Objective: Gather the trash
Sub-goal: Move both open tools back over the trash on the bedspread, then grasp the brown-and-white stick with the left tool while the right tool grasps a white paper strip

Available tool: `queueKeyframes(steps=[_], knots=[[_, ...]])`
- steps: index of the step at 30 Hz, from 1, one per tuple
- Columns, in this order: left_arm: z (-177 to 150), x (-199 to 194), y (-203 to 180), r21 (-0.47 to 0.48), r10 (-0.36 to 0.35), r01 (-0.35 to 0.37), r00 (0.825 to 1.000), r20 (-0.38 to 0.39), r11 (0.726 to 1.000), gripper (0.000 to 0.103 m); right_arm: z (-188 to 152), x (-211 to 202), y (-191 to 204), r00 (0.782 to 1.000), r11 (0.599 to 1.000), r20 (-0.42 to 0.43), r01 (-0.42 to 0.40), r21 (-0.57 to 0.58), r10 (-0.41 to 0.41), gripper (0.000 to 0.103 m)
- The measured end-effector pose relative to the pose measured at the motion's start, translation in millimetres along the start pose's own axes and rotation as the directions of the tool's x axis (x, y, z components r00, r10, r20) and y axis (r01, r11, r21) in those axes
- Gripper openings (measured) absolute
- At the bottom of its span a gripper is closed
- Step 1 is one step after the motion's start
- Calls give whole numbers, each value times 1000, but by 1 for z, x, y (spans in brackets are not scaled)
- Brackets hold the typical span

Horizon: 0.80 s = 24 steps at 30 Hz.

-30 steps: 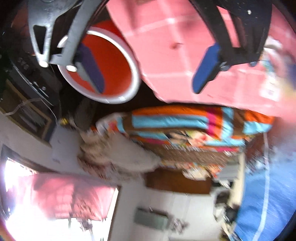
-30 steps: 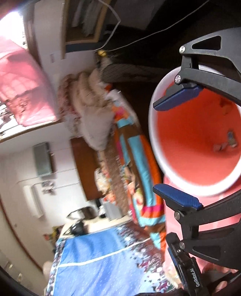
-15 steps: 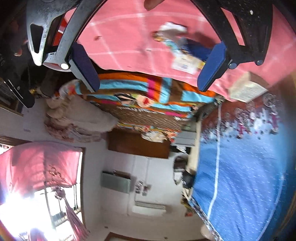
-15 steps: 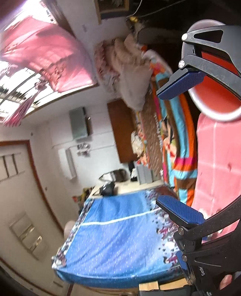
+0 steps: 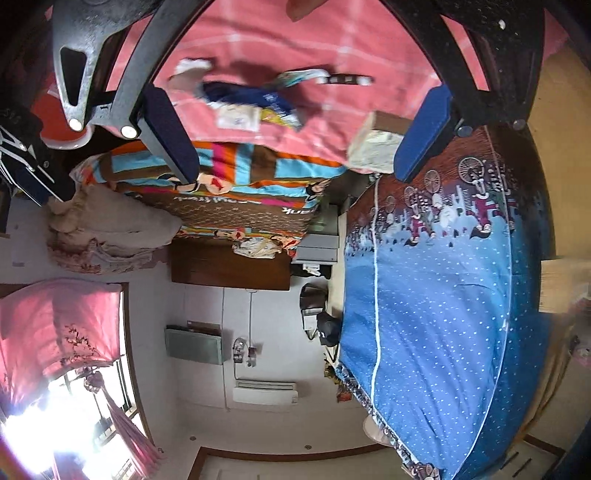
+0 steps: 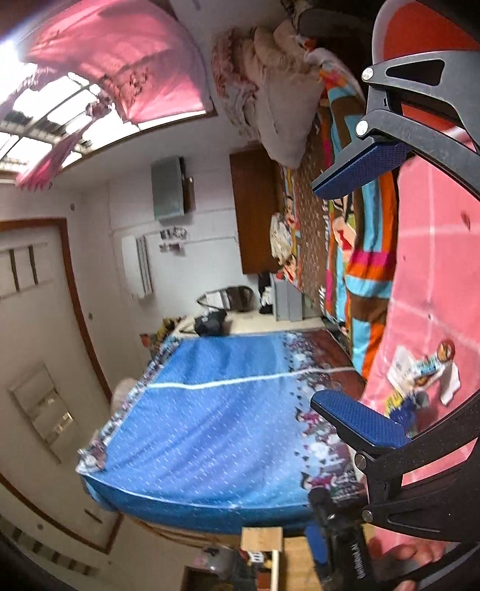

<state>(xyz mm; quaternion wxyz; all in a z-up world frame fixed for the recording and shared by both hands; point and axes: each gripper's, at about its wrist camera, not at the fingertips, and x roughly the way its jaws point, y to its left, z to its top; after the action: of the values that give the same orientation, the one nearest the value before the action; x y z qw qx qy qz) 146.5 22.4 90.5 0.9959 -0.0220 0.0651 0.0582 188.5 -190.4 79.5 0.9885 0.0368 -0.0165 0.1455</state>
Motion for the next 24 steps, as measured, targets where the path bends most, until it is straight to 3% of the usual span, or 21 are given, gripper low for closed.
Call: queueKeyframes(steps=[7,12,14,18,21,23,24], knots=[[-13,13,29,12,16,-15,996,-91,1000,103,-19,29,30,990,997,-135,-56,-51,49,103],[-22,29,38,-66,-33,20,976,-217,998,103,-33,51,34,955,996,-286,-91,-14,83,102],[-25,38,39,-73,-35,16,963,-268,997,103,-37,58,33,934,995,-344,-104,-1,97,94],[-37,64,39,-94,-74,39,912,-404,995,96,-47,69,30,882,992,-456,-124,18,119,85],[-47,81,43,-126,-100,43,864,-493,991,84,-54,75,31,849,991,-512,-130,29,127,71],[-52,88,47,-154,-115,38,840,-531,987,74,-59,79,30,827,990,-545,-139,34,135,55],[-55,93,50,-172,-118,25,824,-554,985,73,-62,80,31,815,989,-563,-143,36,138,53]])
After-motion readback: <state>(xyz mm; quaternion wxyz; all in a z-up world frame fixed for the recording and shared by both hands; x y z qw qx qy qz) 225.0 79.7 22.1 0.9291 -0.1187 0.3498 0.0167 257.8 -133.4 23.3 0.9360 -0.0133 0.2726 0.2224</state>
